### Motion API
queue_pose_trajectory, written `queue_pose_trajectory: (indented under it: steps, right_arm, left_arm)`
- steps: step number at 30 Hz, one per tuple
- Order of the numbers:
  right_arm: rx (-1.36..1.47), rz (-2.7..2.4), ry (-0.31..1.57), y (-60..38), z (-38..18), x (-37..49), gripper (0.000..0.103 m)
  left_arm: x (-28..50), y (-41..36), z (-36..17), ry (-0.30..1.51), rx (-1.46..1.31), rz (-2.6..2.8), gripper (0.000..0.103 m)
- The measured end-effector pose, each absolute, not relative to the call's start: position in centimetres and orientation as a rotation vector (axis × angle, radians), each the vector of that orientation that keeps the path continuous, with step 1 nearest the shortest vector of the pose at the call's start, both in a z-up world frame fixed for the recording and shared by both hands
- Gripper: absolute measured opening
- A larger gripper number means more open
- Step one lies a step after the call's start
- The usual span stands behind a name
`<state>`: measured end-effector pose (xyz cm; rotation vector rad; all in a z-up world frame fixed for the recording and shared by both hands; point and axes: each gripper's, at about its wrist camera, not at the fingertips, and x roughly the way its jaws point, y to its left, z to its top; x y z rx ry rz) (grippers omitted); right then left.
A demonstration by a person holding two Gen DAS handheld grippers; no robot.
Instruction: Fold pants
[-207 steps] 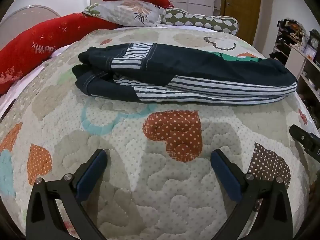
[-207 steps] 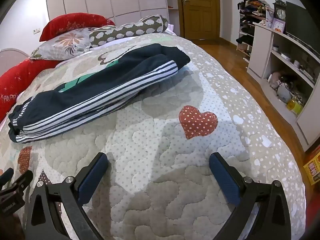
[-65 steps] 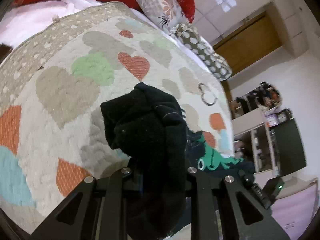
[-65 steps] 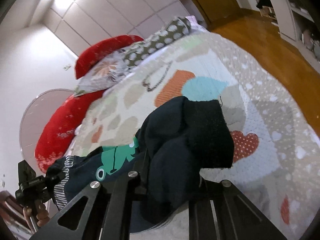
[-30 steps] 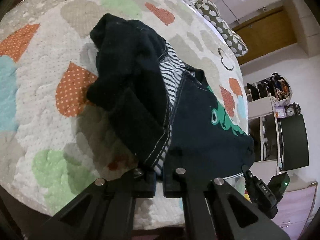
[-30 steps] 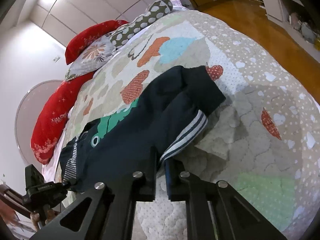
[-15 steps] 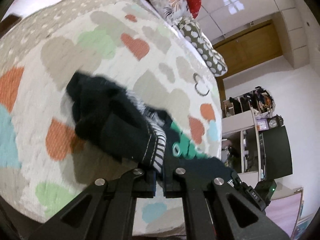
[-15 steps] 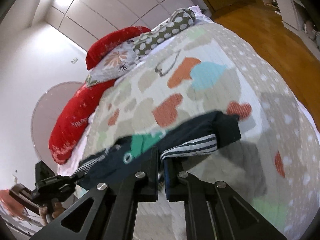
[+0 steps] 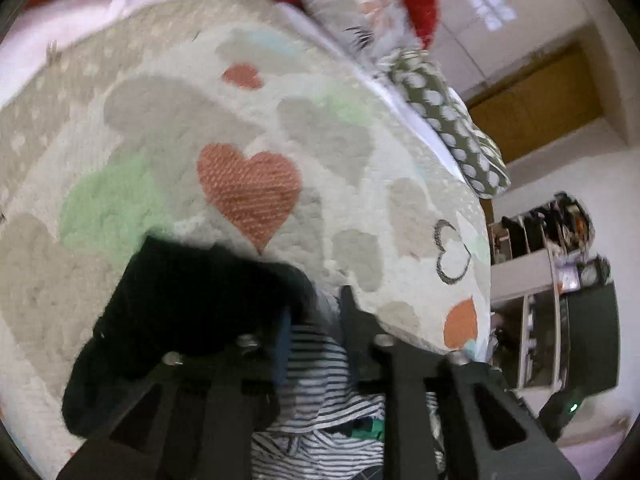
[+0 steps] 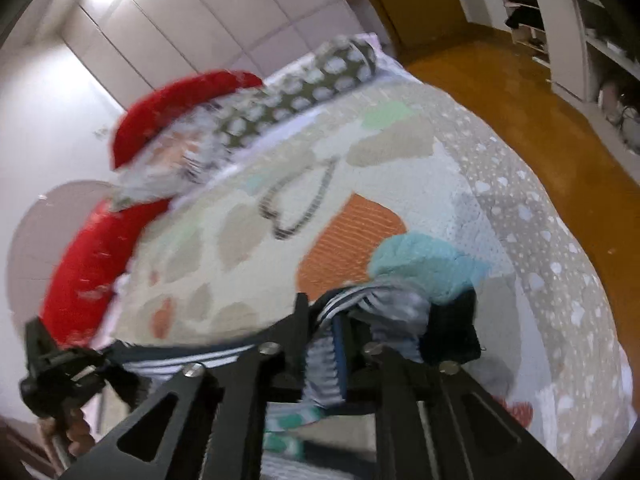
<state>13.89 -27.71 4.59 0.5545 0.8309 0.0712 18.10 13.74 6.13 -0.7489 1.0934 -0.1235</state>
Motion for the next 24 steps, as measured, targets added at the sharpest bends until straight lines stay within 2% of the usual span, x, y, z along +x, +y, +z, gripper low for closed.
queue_pose_trajectory:
  steps: [1,2,3,5,10,17,21,22,23,24]
  right_arm:
    - [0.541,0.063,0.847,-27.7,4.2,14.4,0.023]
    - [0.538,0.061,0.848,-27.9,4.0,14.4,0.031]
    - [0.544,0.064,0.837,-28.2,4.0,14.2,0.046]
    - [0.568,0.068,0.801,-29.0,4.1,13.3,0.068]
    - [0.608,0.045,0.808,-31.3,3.7,10.4,0.068]
    - [0.586,0.053,0.839,-32.8,1.3,2.2,0.068]
    - [0.555,0.056,0.837,-31.9,0.2,-1.4,0.068]
    - [0.551,0.066,0.842,-31.3,-0.3,-1.9,0.068]
    - [0.549,0.069,0.85,-30.9,-0.7,-2.0,0.068]
    - [0.543,0.069,0.857,-30.4,-1.0,-1.9,0.061]
  left_arm:
    - [18.0,14.0,5.9,1.097,-0.778,-0.151,0.042]
    - [17.8,14.4,5.9,1.089,-0.8,-0.19,0.051]
    - [17.5,14.6,6.1,1.077,-0.803,-0.213,0.054]
    - [16.9,15.2,7.0,1.048,-0.818,-0.26,0.063]
    - [12.4,17.5,9.2,0.967,-0.786,-0.267,0.083]
    - [7.1,21.0,4.0,1.057,-0.72,-0.063,0.084]
    - [6.5,19.5,2.1,1.063,-0.643,0.002,0.084]
    - [6.6,18.5,2.3,1.063,-0.587,0.003,0.075]
    - [6.9,17.6,2.4,1.079,-0.546,-0.01,0.033]
    - [7.2,16.8,2.2,1.113,-0.521,-0.01,0.015]
